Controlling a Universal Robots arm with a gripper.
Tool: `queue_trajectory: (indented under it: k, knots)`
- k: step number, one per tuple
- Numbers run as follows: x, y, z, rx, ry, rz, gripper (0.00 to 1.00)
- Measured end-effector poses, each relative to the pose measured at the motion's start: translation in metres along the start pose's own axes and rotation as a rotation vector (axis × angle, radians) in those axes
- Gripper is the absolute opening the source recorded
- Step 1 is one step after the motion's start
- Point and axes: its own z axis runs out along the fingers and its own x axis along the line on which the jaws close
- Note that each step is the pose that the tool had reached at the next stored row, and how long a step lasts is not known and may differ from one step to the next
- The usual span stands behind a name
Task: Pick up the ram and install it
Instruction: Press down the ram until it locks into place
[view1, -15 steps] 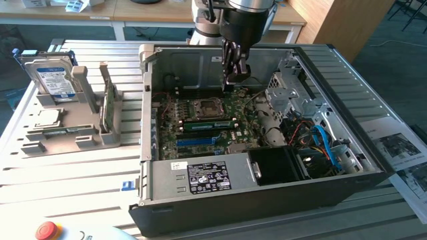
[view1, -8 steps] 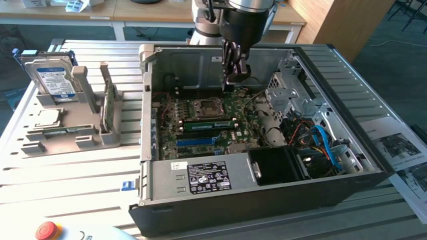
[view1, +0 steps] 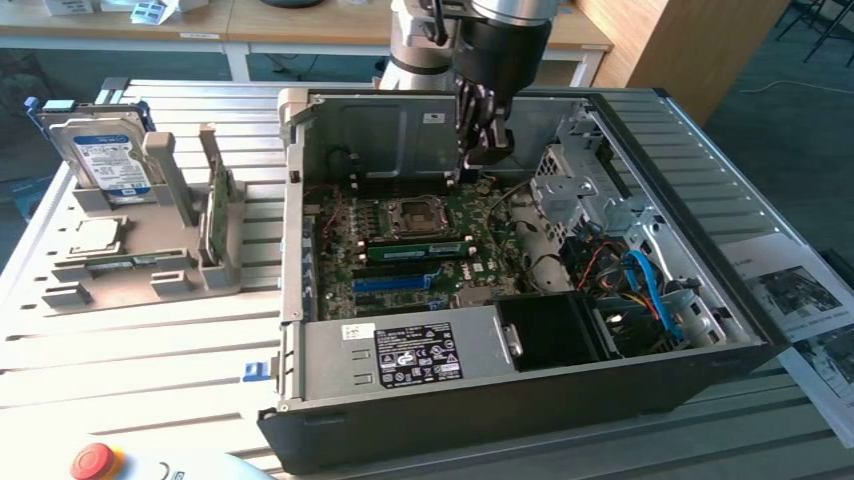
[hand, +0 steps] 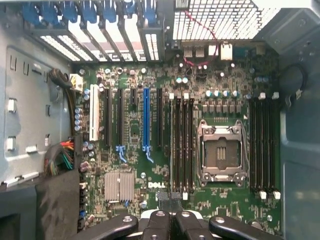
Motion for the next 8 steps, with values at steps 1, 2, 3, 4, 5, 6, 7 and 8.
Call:
queue_trajectory:
  k: [1, 2, 3, 4, 5, 6, 7, 8]
  knots:
    - [0.0, -0.0022, -0.0001, 0.0, 0.0, 0.0, 0.1]
    - [0.0, -0.0044, -0.0002, -0.0001, 0.0, 0.0, 0.1]
    - [0.0, -0.0067, -0.0002, -0.0001, 0.0, 0.0, 0.1]
    - [0.0, -0.0088, -0.0003, 0.0, 0.0, 0.0, 0.1]
    - [0.0, -0.0107, -0.0003, 0.0, -0.0001, 0.0, 0.1]
    - [0.0, -0.0125, -0.0004, 0.0, 0.0, 0.0, 0.1]
    - [0.0, -0.0139, -0.0005, 0.0, 0.0, 0.0, 0.1]
    - [0.0, -0.0152, -0.0005, -0.0001, 0.0, 0.0, 0.1]
